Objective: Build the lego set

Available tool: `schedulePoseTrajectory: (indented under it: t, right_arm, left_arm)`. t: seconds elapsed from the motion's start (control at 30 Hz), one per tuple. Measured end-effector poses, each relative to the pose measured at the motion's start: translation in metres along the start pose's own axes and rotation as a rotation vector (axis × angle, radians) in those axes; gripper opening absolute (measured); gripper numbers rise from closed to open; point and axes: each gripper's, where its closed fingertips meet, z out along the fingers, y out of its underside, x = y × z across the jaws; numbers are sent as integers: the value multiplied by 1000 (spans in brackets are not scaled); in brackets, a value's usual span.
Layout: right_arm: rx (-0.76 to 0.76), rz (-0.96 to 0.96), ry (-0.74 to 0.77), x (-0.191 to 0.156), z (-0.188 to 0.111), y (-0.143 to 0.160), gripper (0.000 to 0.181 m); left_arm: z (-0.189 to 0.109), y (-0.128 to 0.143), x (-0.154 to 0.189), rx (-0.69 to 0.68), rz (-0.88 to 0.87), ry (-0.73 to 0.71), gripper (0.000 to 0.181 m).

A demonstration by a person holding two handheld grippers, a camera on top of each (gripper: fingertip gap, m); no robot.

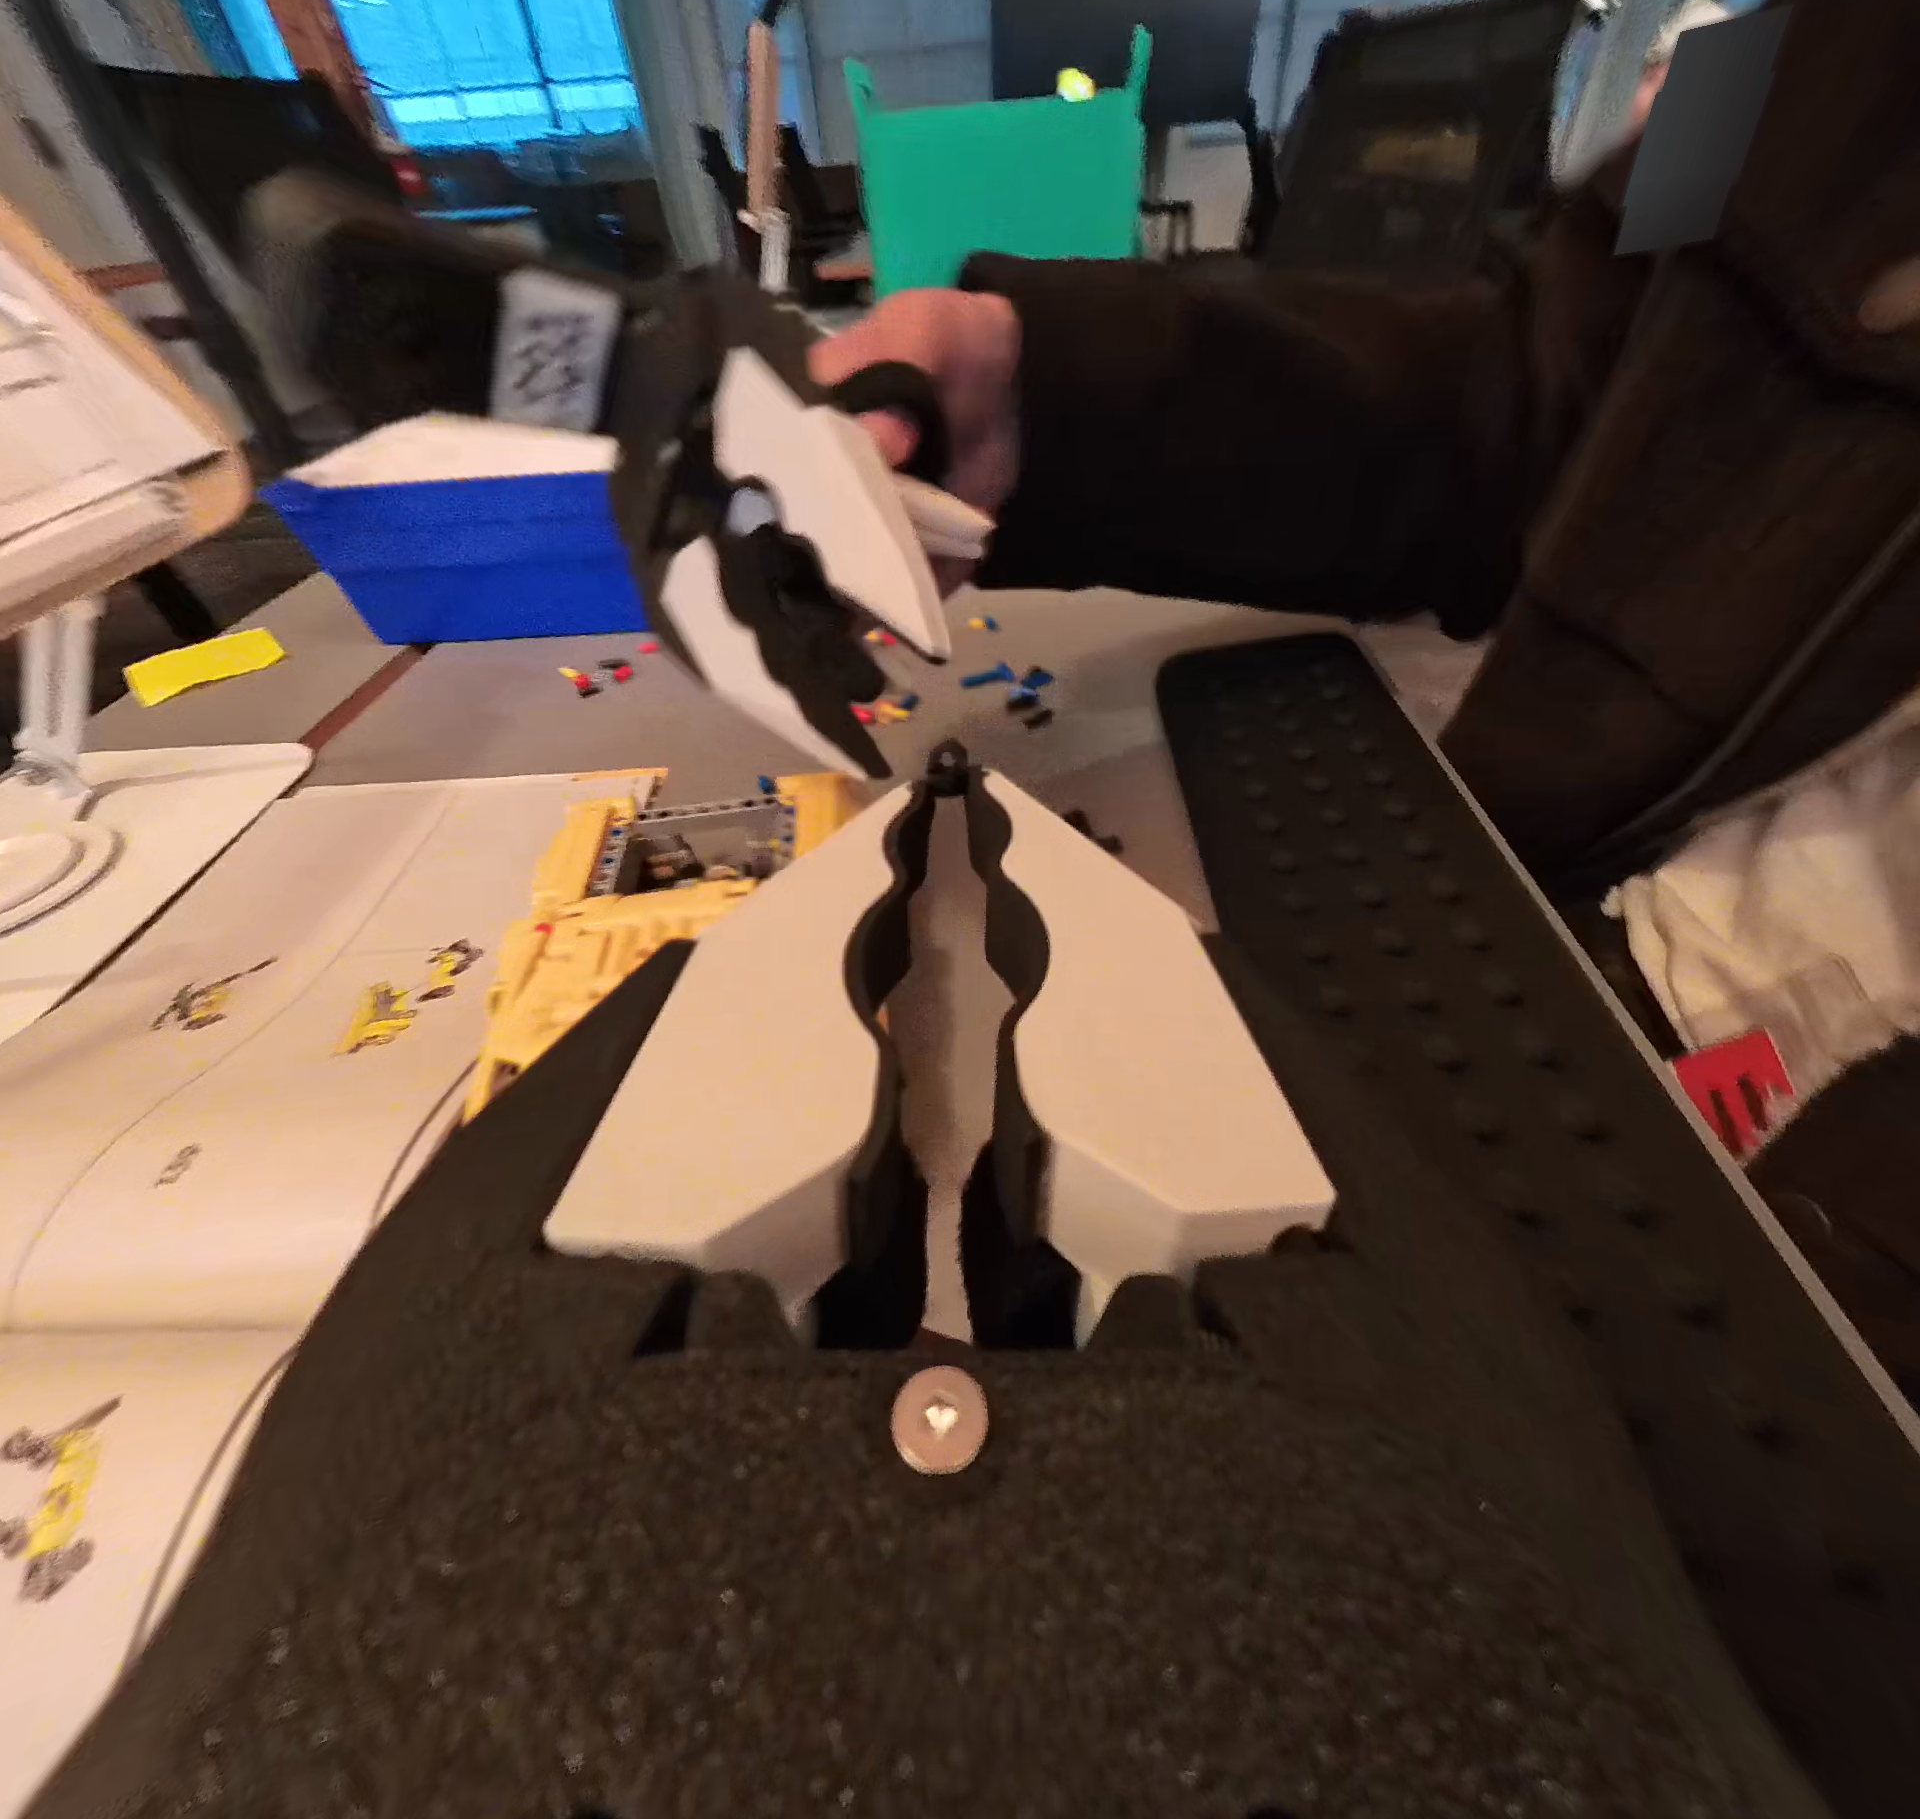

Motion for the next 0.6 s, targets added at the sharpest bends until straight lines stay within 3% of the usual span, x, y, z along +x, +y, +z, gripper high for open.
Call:
schedulePoseTrajectory:
  t: [0.1,0.23,0.37,0.5,0.6]
  right_arm:
    - [135,-228,326,16,-35,14,27]
    - [114,-333,818,67,-70,87,29]
    - [62,-314,1031,88,-67,140,35]
    - [78,-365,1125,87,-66,142,12]
    - [61,-340,1105,92,-66,145,15]
  left_arm:
    - [-6,-8,-18,56,-97,-62,6]
    - [-13,-14,-43,145,-284,-137,7]
    - [-11,-19,-38,219,-379,-66,6]
    - [-6,-16,-38,234,-423,-51,6]
    - [-5,-15,-36,247,-442,-32,6]
